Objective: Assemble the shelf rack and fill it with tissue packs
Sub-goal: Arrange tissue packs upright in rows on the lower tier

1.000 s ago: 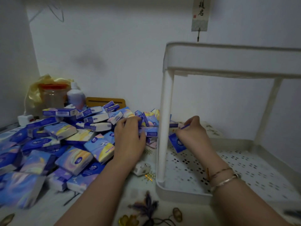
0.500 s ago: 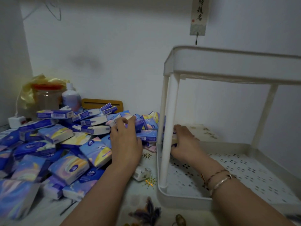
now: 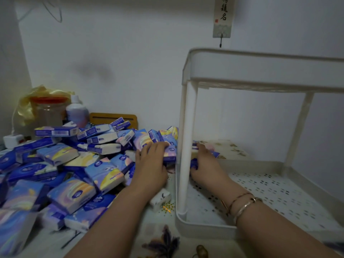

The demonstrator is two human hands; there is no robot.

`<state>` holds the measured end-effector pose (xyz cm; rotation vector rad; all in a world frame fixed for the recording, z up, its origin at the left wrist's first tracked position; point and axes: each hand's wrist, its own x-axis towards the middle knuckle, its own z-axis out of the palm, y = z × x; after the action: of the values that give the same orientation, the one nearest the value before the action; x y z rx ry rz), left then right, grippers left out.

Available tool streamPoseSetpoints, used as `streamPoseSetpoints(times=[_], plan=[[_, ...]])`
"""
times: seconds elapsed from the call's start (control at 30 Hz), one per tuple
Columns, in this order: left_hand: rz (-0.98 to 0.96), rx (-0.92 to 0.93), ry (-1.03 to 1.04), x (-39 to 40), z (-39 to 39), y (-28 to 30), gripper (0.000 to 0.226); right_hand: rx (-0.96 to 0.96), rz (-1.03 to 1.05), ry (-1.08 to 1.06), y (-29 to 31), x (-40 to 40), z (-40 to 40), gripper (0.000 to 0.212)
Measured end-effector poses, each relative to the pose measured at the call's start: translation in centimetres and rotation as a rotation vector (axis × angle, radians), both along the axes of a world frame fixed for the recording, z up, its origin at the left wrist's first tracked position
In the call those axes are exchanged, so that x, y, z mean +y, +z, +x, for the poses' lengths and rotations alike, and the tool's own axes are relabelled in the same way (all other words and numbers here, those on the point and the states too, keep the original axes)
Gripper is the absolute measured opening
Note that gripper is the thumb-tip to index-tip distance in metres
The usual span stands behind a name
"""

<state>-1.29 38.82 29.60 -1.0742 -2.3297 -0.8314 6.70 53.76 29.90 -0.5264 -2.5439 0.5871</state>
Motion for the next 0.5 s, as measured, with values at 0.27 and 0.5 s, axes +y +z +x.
streamPoseSetpoints(times=[0.27, 0.5], plan=[[-0.196, 0.191, 0.191, 1.1, 0.0, 0.7, 0.044, 0.028, -0.036, -0.012, -0.9, 0.5, -0.7, 0.079], [0.314, 0.083, 0.147, -0.9, -0.8, 1.8, 0.032, 0.226, 0.046, -0.004, -0.5, 0.5, -0.5, 0.080]])
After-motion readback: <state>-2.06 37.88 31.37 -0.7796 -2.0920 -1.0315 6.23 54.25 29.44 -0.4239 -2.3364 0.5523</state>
